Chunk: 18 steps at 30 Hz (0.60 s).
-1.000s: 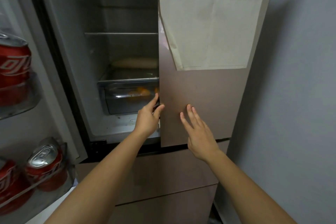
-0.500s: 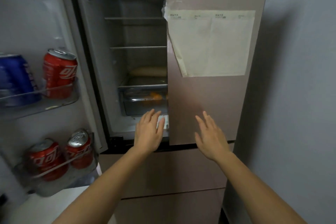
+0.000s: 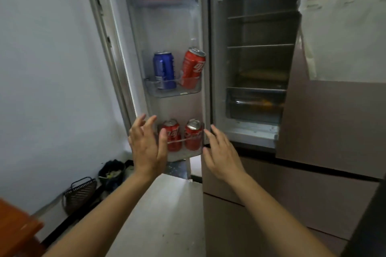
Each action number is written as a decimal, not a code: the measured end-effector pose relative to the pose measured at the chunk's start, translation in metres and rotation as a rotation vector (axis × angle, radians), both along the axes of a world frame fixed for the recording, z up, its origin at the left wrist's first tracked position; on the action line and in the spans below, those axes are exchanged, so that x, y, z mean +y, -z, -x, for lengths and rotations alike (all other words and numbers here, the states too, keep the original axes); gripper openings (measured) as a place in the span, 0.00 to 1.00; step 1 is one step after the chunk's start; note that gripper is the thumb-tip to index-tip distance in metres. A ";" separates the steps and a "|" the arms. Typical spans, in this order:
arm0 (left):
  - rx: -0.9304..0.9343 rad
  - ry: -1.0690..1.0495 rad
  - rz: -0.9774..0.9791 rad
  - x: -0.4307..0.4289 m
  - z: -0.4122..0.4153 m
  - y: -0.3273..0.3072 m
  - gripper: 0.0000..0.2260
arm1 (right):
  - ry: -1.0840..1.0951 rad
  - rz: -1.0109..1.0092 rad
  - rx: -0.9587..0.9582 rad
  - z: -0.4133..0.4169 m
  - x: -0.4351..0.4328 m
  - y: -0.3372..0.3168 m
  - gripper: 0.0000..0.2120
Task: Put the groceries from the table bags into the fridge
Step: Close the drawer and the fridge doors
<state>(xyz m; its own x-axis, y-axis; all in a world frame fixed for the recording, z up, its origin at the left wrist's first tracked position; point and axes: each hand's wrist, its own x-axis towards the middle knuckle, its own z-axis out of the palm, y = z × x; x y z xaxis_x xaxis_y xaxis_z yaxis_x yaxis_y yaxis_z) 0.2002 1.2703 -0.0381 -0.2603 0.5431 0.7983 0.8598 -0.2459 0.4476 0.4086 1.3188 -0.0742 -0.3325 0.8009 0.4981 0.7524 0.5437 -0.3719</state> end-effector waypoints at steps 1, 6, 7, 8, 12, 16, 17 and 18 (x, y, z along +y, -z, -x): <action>-0.063 -0.026 0.006 0.000 0.014 -0.003 0.25 | -0.058 -0.011 -0.021 0.017 -0.002 -0.002 0.27; -0.296 0.019 0.209 0.019 0.069 -0.010 0.34 | -0.177 0.023 -0.135 0.083 0.003 -0.007 0.27; -0.350 0.091 0.276 0.025 0.075 -0.010 0.34 | -0.168 0.058 -0.151 0.093 0.005 -0.006 0.28; -0.402 0.168 0.344 0.031 0.080 -0.010 0.34 | -0.154 0.092 -0.168 0.101 0.007 -0.005 0.28; -0.537 0.341 0.410 0.058 0.090 -0.019 0.30 | -0.103 0.101 -0.238 0.112 0.013 0.000 0.28; -0.642 0.301 0.331 0.080 0.093 -0.028 0.34 | -0.049 0.097 -0.255 0.105 0.010 0.000 0.30; -0.675 0.292 0.308 0.083 0.092 -0.030 0.34 | -0.029 0.084 -0.260 0.101 0.009 0.002 0.30; -0.705 0.291 0.298 0.085 0.090 -0.031 0.34 | -0.010 0.065 -0.268 0.095 0.007 0.003 0.30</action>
<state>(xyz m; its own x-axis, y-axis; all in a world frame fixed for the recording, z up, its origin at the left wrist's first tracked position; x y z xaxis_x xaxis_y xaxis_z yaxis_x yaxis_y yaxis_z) 0.1103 1.3555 -0.0072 -0.4633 0.8297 0.3114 0.2725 -0.2010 0.9409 0.3137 1.3254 -0.0774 -0.4532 0.8246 0.3386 0.8236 0.5326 -0.1949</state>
